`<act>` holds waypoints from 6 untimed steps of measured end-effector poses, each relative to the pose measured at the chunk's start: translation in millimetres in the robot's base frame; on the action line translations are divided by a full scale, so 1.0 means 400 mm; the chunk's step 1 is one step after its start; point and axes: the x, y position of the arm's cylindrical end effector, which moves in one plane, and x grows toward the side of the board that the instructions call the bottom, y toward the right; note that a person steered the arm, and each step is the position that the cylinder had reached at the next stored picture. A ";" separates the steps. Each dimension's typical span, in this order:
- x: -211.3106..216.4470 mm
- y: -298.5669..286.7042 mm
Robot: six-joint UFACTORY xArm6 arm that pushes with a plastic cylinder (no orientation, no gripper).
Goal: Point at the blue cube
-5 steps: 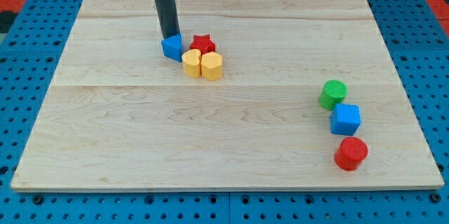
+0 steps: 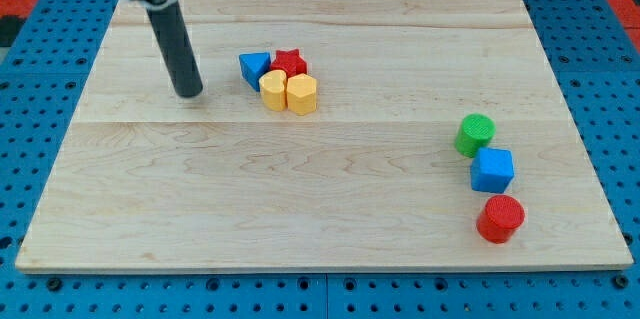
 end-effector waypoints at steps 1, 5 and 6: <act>0.102 0.125; 0.220 0.748; 0.207 0.666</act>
